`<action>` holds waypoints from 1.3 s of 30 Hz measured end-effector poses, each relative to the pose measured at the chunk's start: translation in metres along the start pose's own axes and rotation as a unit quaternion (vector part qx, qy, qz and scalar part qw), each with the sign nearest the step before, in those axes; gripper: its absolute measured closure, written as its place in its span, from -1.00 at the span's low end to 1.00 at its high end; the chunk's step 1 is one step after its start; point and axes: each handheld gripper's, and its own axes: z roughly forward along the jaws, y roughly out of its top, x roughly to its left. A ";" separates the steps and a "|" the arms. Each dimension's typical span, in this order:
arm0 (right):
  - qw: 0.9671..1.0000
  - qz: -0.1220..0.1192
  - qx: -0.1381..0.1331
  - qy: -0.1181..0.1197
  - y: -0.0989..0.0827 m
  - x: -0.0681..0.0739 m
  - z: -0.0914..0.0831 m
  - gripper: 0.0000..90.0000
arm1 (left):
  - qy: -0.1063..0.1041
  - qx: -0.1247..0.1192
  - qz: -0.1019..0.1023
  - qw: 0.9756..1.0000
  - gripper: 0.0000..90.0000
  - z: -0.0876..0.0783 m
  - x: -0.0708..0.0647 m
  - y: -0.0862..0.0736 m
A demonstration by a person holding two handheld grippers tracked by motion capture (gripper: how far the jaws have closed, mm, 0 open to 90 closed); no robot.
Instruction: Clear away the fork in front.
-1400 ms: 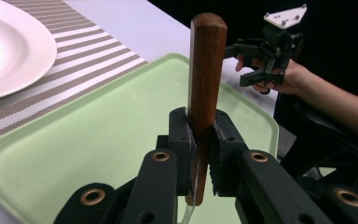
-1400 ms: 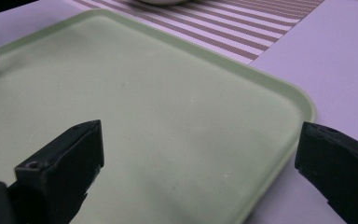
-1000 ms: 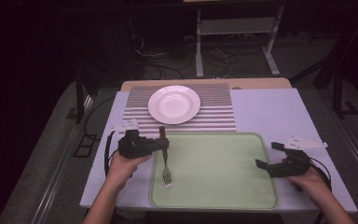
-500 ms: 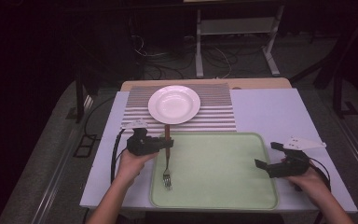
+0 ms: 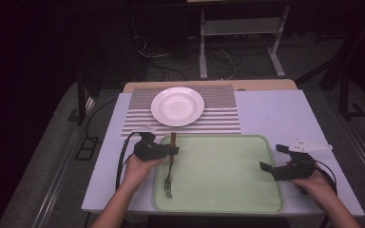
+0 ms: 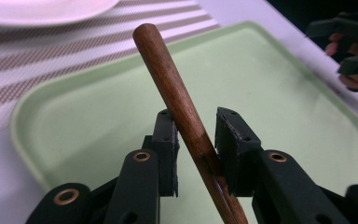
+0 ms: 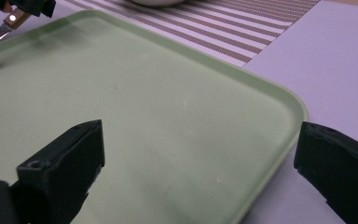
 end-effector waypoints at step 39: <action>1.000 -0.002 0.006 -0.005 -0.001 0.001 0.000 -0.96 | 0.035 0.079 0.074 0.993 0.99 0.028 -0.010 -0.003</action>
